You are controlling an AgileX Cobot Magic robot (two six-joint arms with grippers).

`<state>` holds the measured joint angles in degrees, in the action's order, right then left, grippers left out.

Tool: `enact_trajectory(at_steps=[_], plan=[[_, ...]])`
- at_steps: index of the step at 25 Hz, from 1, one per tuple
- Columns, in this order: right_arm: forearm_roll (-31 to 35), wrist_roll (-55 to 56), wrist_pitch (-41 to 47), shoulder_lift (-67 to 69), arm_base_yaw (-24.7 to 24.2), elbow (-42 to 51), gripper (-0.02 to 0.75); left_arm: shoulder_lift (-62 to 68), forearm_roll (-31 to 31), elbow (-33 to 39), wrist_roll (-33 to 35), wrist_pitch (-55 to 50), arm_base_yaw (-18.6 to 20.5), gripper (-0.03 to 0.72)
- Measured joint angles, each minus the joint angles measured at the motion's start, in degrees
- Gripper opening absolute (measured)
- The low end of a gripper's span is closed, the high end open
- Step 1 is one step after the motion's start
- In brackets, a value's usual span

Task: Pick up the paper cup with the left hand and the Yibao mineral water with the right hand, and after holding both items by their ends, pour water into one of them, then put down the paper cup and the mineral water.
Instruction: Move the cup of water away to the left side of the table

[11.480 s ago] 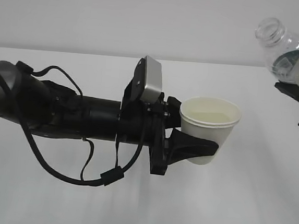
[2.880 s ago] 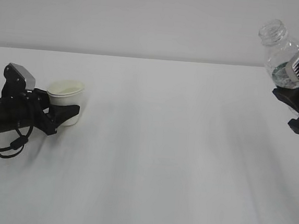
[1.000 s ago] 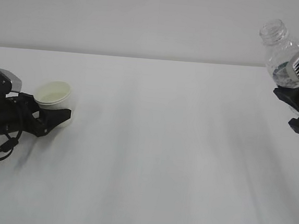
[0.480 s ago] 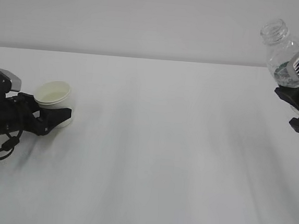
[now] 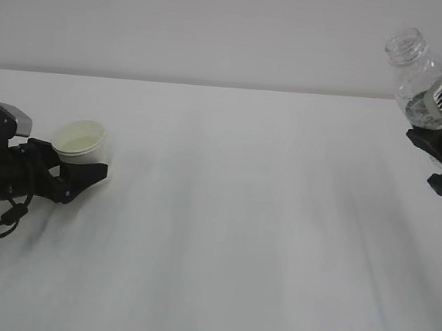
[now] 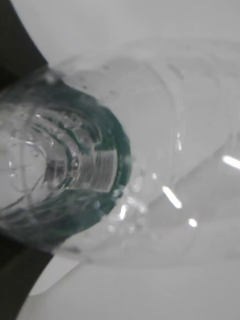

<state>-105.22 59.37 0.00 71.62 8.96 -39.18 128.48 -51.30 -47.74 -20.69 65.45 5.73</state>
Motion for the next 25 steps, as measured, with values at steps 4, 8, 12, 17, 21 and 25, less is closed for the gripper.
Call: enact_trajectory(at_steps=[4, 8, 12, 17, 21, 25], plan=[[0.0, 0.0, 0.0, 0.0, 0.0, 0.0, 0.428, 0.0, -0.36, 0.0, -0.78, 0.0, 0.0, 0.663], [0.0, 0.0, 0.0, 0.0, 0.0, 0.0, 0.427, 0.0, -0.74, 0.0, -0.87, 0.0, 0.0, 0.665], [0.0, 0.0, 0.0, 0.0, 0.0, 0.0, 0.427, 0.0, -1.67, 0.0, -0.87, 0.02, 0.63, 0.664], [0.0, 0.0, 0.0, 0.0, 0.0, 0.0, 0.427, -0.37, -2.51, 0.09, -0.99, 0.12, 2.99, 0.661], [0.0, 0.0, 0.0, 0.0, 0.0, 0.0, 0.427, -1.27, -2.81, 0.09, -0.99, 0.12, 3.69, 0.656], [0.0, 0.0, 0.0, 0.0, 0.0, 0.0, 0.427, -1.4, -3.71, 0.13, -0.99, 0.12, 3.69, 0.65]])
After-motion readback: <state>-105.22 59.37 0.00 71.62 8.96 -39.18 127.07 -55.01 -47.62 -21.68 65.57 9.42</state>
